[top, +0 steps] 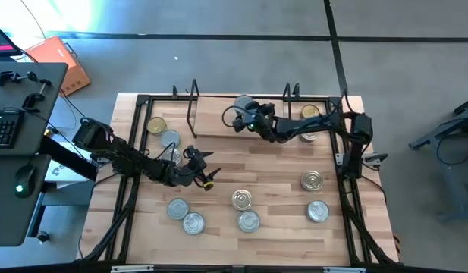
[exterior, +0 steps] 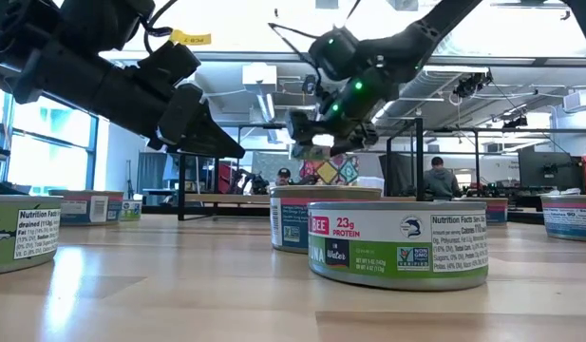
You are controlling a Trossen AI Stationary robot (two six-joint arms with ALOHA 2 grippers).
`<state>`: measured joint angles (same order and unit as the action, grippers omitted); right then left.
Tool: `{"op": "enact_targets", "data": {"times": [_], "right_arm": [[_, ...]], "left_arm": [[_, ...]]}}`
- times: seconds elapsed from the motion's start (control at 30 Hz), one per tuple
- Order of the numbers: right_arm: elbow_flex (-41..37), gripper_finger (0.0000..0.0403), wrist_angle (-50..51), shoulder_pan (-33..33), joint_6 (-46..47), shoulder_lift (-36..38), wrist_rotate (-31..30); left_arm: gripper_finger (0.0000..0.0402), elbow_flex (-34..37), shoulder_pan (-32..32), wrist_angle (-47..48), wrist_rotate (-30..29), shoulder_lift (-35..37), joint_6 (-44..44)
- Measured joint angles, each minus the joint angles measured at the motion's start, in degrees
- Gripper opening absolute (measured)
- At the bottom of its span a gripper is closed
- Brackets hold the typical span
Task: Stack canned seafood by type on shelf
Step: Put the green-white tuna can on the shelf
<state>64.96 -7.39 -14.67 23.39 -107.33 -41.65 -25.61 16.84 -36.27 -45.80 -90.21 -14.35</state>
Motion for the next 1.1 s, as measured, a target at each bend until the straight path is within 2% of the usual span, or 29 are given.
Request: {"op": "enact_targets", "data": {"times": [0.17,0.47,0.7,0.87,1.1], "right_arm": [[-0.10,0.0342,4.27,1.11,6.66,-1.50,-1.36],[-0.14,0.0342,4.31,4.86,15.58,-2.62,-14.17],[-0.12,0.0342,9.45,4.61,24.92,-2.62,-18.23],[-0.16,0.0342,14.43,2.63,30.36,-2.62,-18.13],[-0.16,0.0342,14.44,-1.25,30.56,-2.62,-16.38]], "left_arm": [[0.0335,0.02,0.00,0.00,0.00,0.00,0.00],[0.0335,0.02,-0.33,0.02,-0.02,0.00,0.00],[0.0335,0.02,-1.02,0.17,0.00,0.00,0.07],[0.0335,0.02,-1.18,0.12,0.00,0.00,1.75],[0.0335,0.02,-2.29,-0.02,0.04,0.00,2.04]]}}
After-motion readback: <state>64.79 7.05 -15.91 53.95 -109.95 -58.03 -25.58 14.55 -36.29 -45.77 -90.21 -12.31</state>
